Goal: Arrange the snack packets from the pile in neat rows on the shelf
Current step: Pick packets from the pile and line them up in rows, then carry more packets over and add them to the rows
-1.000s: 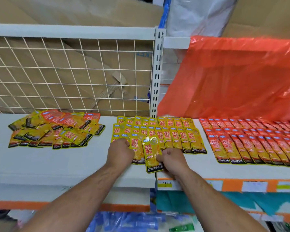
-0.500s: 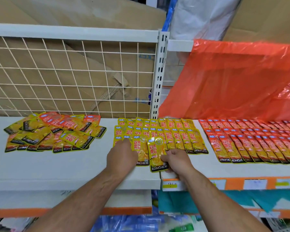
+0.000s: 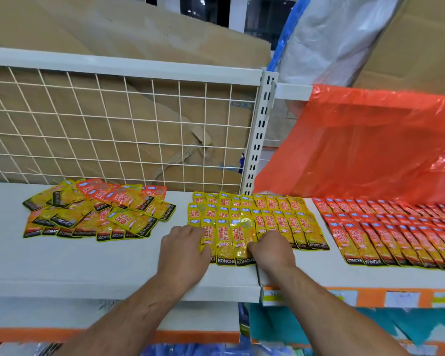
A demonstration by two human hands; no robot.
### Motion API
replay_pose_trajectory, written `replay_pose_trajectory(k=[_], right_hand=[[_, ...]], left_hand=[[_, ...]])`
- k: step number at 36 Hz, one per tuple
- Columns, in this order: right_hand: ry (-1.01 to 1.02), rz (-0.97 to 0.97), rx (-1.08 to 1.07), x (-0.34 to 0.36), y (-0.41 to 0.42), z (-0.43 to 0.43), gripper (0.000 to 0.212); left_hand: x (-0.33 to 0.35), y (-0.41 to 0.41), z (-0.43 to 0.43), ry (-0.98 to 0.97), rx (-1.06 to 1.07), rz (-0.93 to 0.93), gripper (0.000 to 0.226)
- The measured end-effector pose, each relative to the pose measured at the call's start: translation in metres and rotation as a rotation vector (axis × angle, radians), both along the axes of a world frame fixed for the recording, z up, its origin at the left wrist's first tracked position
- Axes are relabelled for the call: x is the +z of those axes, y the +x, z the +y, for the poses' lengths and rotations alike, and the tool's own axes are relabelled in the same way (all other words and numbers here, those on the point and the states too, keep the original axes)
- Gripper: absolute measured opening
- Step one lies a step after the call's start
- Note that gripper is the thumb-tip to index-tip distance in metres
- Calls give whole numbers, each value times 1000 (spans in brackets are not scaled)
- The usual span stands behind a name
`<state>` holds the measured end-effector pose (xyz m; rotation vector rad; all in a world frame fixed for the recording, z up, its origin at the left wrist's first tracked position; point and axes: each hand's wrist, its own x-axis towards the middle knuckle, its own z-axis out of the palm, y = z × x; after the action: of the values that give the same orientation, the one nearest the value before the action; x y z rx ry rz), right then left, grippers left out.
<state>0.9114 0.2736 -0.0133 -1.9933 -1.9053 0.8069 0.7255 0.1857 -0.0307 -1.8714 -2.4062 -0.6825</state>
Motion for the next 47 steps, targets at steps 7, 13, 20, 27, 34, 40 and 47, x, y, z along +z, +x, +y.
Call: replay_pose_trajectory(k=[7,13,20,27,34,40,47], right_hand=[[80,-224,53,2,-3,-4,24],[130,-279,94,1,-2,-7,21],[253,-270,132,2,-7,-8,28],[336,-188,267,8,-14,-14,19],[498,-189,543,-3,-25,-24,32],[551,-146,640,-10,-37,-25,38],[484,-111,715,-7,-65,-29,38]], left_hand=[[3,-2,-7,-49,-4,-33,42],[3,-4,-7,-64,-2,-16,42],[2,-6,-14,-72,52,-18,45],[7,-2,-26,-91,99,9,48],[8,-3,-38,2,192,7,46],[11,-6,-53,-43,281,7,50],[7,-24,-67,-13,328,25,51]])
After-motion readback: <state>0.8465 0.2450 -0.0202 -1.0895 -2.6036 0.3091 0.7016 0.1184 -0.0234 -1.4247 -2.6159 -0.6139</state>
